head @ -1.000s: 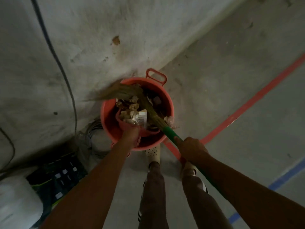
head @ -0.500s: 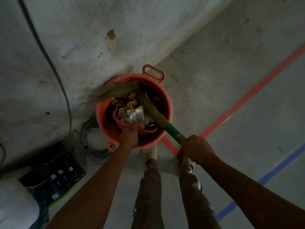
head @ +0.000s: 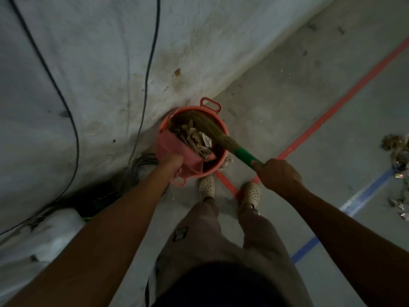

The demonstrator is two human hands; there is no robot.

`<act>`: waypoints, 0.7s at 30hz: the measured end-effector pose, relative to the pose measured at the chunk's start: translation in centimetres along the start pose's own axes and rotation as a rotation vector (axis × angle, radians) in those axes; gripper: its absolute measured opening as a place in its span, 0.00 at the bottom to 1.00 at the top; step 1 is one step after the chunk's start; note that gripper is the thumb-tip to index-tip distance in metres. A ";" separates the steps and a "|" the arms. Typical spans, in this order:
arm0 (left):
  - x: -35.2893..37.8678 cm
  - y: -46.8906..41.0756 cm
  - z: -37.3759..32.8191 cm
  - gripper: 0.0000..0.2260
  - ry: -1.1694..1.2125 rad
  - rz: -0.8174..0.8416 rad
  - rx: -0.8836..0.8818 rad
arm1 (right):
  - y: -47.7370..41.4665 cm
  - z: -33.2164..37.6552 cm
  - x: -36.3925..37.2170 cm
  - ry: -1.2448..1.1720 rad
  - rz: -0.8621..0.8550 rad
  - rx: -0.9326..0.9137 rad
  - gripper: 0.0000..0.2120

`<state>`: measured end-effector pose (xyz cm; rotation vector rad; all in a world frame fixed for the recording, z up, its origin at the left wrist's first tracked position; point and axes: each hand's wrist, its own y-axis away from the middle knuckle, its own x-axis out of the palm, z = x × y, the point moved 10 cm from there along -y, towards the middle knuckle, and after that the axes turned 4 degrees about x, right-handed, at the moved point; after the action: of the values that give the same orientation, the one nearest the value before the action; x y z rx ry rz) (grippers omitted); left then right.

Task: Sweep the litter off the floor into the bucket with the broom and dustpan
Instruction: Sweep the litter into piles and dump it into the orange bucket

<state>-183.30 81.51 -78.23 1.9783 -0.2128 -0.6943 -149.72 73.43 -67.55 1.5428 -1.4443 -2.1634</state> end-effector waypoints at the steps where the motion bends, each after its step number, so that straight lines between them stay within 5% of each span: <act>1: -0.6 1.1 -0.4 0.05 -0.030 -0.005 0.011 | 1.3 0.2 -0.4 0.033 -0.030 0.000 0.30; 12: -0.9 7.7 -0.9 0.11 -0.152 -0.032 0.112 | 9.5 -3.1 -1.1 -0.065 -0.047 0.068 0.29; 21: 1.5 13.3 -1.1 0.20 -0.040 -0.207 0.249 | 11.5 -9.8 1.2 -0.452 -0.029 0.087 0.31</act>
<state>-179.64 75.07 -67.00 2.2475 -0.1240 -0.8754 -147.21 60.48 -60.06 1.1450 -1.6608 -2.6188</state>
